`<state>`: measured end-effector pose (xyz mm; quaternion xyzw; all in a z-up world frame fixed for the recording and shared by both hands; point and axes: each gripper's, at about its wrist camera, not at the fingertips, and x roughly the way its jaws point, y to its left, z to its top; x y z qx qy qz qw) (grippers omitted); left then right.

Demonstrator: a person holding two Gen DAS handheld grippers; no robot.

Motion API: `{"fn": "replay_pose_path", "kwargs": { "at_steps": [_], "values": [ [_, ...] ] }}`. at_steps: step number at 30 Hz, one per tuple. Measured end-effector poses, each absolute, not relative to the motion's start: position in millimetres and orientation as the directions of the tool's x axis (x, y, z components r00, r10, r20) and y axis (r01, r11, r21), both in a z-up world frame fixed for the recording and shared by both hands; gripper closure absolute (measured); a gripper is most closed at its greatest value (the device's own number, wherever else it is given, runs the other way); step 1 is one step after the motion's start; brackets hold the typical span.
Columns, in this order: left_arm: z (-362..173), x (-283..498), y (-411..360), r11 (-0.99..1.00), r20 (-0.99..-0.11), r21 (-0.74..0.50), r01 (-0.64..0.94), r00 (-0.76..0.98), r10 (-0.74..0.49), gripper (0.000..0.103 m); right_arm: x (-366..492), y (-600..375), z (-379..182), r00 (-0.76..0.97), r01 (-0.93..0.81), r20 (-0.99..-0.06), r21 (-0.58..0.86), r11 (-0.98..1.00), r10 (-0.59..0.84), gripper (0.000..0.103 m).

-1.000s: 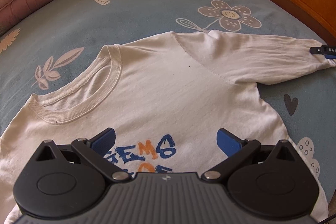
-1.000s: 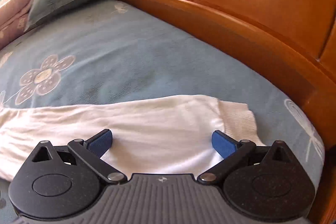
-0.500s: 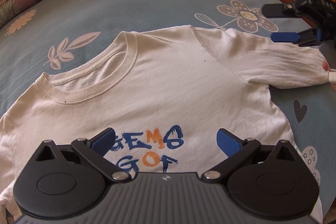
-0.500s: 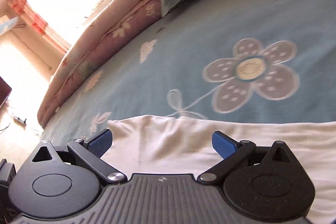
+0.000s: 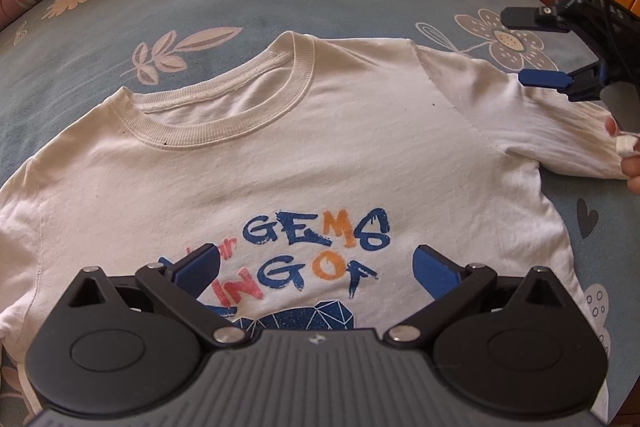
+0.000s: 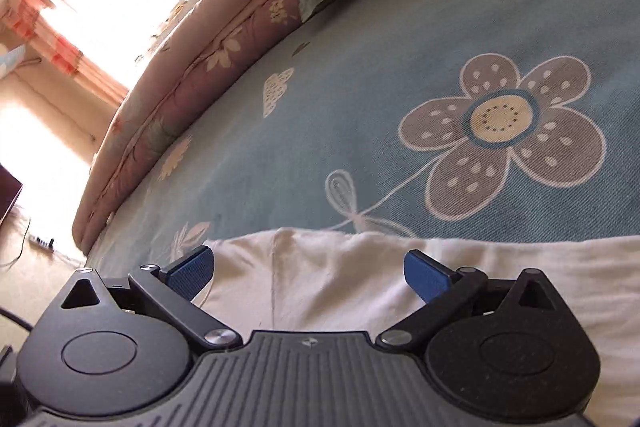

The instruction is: Fold clothes

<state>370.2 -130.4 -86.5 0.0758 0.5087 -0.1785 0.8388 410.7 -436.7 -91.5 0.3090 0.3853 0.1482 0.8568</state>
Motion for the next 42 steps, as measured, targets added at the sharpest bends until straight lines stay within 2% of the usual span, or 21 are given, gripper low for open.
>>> {"fn": "replay_pose_path", "kwargs": {
  "at_steps": [4,12,19,22,26,29,31,34,38,42],
  "values": [
    [-88.2,370.5,-136.9,0.912,-0.880,-0.049,0.408,0.414,-0.233,0.001,386.8,-432.3,-92.8,0.600,-0.078,-0.592,0.626,0.776,0.537,0.000],
    [-89.4,373.1,-147.0,0.894,-0.890,-0.050,0.445,0.386,-0.242,0.001,364.2,-474.2,-98.4,0.604,-0.036,-0.626,0.597,0.801,0.494,0.000],
    [-85.6,377.7,-156.6,0.875,-0.886,-0.056,0.482,0.380,-0.266,0.001,324.0,-548.7,-90.5,0.643,0.103,-0.700,0.480,0.871,0.310,0.000],
    [-84.1,377.4,-158.5,0.863,-0.887,-0.087,0.497,0.355,-0.294,0.001,305.7,-579.3,-87.6,0.646,0.173,-0.740,0.381,0.908,0.188,0.000],
    [-82.0,376.9,-161.1,0.846,-0.887,-0.131,0.517,0.320,-0.333,0.001,288.3,-606.3,-88.2,0.632,0.293,-0.772,0.322,0.900,0.070,0.000],
    [-73.0,374.2,-171.8,0.775,-0.865,-0.224,0.591,0.245,-0.437,0.001,288.1,-599.8,-80.9,0.633,0.292,-0.768,0.350,0.890,0.094,0.000],
    [-67.2,371.4,-181.7,0.736,-0.857,-0.233,0.635,0.223,-0.464,0.001,292.4,-583.6,-77.6,0.635,0.226,-0.752,0.401,0.888,0.178,0.000],
    [-58.7,367.1,-196.9,0.675,-0.847,-0.239,0.698,0.191,-0.496,0.001,300.4,-560.5,-84.0,0.591,0.164,-0.774,0.392,0.905,0.228,0.000],
    [-50.1,362.4,-211.4,0.603,-0.843,-0.242,0.760,0.143,-0.519,0.001,282.2,-568.8,-87.0,0.584,0.152,-0.786,0.353,0.923,0.204,0.000],
    [-45.9,356.7,-221.1,0.553,-0.846,-0.223,0.803,0.123,-0.519,0.001,255.8,-608.1,-85.2,0.584,0.319,-0.809,0.305,0.897,0.067,0.000]
  ]
}}
